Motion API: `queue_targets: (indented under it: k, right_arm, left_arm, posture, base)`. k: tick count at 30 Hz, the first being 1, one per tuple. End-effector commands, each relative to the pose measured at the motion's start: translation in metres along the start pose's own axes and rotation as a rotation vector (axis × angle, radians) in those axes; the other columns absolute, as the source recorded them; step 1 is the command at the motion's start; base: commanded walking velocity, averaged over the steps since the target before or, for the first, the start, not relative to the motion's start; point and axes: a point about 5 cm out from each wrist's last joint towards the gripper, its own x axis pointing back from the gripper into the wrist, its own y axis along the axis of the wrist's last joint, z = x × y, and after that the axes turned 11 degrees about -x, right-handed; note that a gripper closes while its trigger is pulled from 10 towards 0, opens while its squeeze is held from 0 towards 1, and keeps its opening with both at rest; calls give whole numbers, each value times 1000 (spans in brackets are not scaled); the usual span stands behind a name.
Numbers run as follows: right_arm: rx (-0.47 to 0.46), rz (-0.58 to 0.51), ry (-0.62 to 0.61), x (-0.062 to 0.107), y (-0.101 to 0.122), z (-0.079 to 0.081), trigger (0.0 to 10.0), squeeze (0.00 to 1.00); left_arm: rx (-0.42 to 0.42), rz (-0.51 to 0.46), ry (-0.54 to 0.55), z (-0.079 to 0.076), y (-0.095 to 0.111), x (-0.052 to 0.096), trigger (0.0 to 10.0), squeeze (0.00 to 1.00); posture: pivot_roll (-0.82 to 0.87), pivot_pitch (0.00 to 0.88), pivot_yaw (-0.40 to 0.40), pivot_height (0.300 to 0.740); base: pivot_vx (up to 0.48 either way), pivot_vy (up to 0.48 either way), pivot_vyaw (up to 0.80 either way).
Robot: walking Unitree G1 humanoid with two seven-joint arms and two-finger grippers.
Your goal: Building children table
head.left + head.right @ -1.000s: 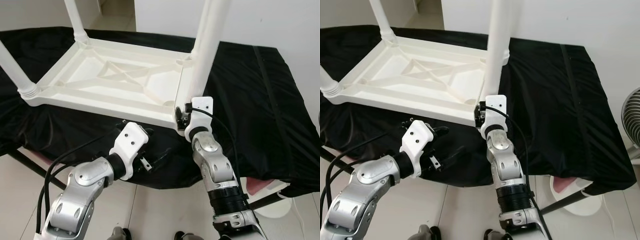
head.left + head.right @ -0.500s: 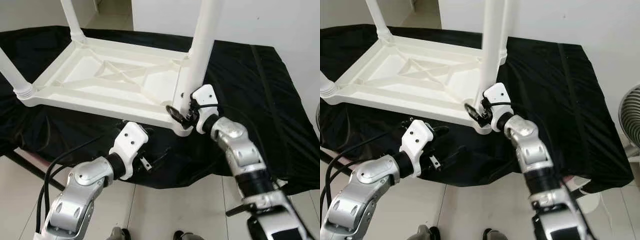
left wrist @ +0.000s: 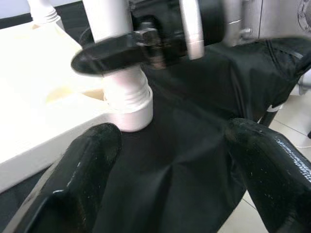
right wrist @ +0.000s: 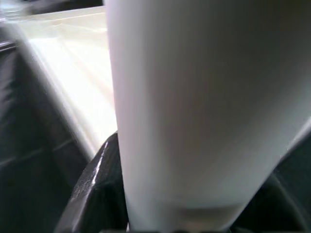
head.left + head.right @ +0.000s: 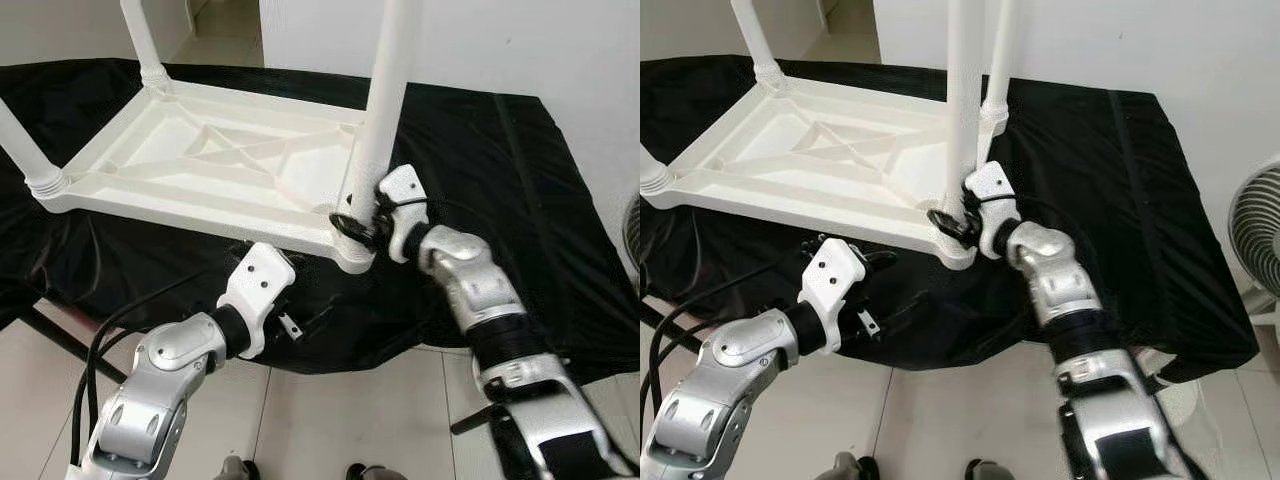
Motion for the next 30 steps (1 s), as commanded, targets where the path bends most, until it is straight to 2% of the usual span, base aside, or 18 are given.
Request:
queue_targets:
  k: [1, 5, 6, 8, 9, 12, 15, 17, 18, 22, 23, 24, 25, 26, 27, 28, 30]
  right_arm:
    - [-113, 62, -333, 10, -22, -24, 0, 0]
    - [-124, 44, -424, 15, -25, -26, 0, 0]
    - [-153, -24, -629, 25, -27, -19, 0, 0]
    - [-186, -49, -712, 29, -30, -11, 0, 0]
    - [-186, -49, -712, 29, -30, -11, 0, 0]
    - [-205, -64, -689, 23, -32, 10, 0, 0]
    - [-211, -66, -678, 21, -31, 13, 0, 0]
    - [-187, -62, -595, 15, -27, 18, 353, 0]
    - [-181, -79, -594, 14, -24, 17, 10000, 0]
    - [-146, -126, -568, 14, -14, 16, 10000, 0]
    - [-127, -133, -490, 11, -11, 21, 10000, 1000]
    - [-115, -136, -434, 9, -9, 25, 10000, 1000]
    - [-118, -140, -315, 7, -5, 31, 10000, 1000]
    - [-100, -166, -234, 7, 1, 33, 10000, 0]
    - [-94, -176, -154, 7, 5, 35, 10000, 0]
    - [-94, -176, -154, 7, 5, 35, 10000, 0]
    - [-14, -183, -25, 9, 10, 35, 10000, 0]
  left_arm:
    - [-2, 24, 75, 2, -1, 3, 10000, 0]
    - [-2, 24, 74, 2, -1, 3, 10000, 0]
    - [0, 23, 67, 2, -2, 2, 10000, 0]
    - [0, 20, 63, 1, -1, 1, 10000, 0]
    - [0, 20, 63, 1, -1, 1, 10000, 0]
    - [-2, 16, 61, 2, -1, 0, 10000, 0]
    - [-3, 16, 61, 2, -1, 0, 10000, 0]
    - [-5, 19, 64, 2, -1, 1, 10000, 0]
    - [-5, 20, 65, 2, -2, 1, 10000, 0]
    - [-3, 21, 67, 2, -2, 1, 10000, 0]
    - [-4, 21, 68, 2, -2, 1, 10000, 0]
    - [-5, 21, 68, 2, -2, 1, 10000, 0]
    - [-6, 20, 69, 2, -2, 1, 10000, 0]
    - [-7, 20, 70, 2, -2, 1, 10000, 0]
    - [-7, 20, 71, 3, -1, 1, 10000, 0]
    - [-7, 20, 71, 3, -1, 1, 10000, 0]
    - [-8, 20, 72, 3, -1, 1, 10000, 0]
  posture:
    - [2, 161, 28, 740]
    - [0, 161, 28, 740]
    - [-8, 159, 32, 740]
    - [-8, 159, 32, 740]
    - [-8, 159, 32, 740]
    - [-7, 151, 33, 740]
    - [-7, 151, 33, 740]
    - [-5, 148, 31, 740]
    - [-4, 147, 29, 740]
    - [-3, 144, 27, 740]
    - [-3, 144, 27, 740]
    - [-3, 144, 27, 740]
    - [-2, 141, 25, 740]
    - [-2, 141, 25, 740]
    - [-2, 141, 25, 740]
    - [-2, 141, 25, 740]
    - [-1, 141, 25, 740]
  base:
    - [0, 0, 0]
    - [0, 0, 0]
    - [0, 0, 0]
    - [0, 0, 0]
    - [0, 0, 0]
    - [0, 0, 0]
    - [0, 0, 0]
    - [0, 0, 0]
    - [0, 0, 0]
    - [0, 0, 0]
    - [0, 0, 0]
    - [0, 0, 0]
    - [0, 0, 0]
    - [0, 0, 0]
    - [0, 0, 0]
    - [0, 0, 0]
    - [0, 0, 0]
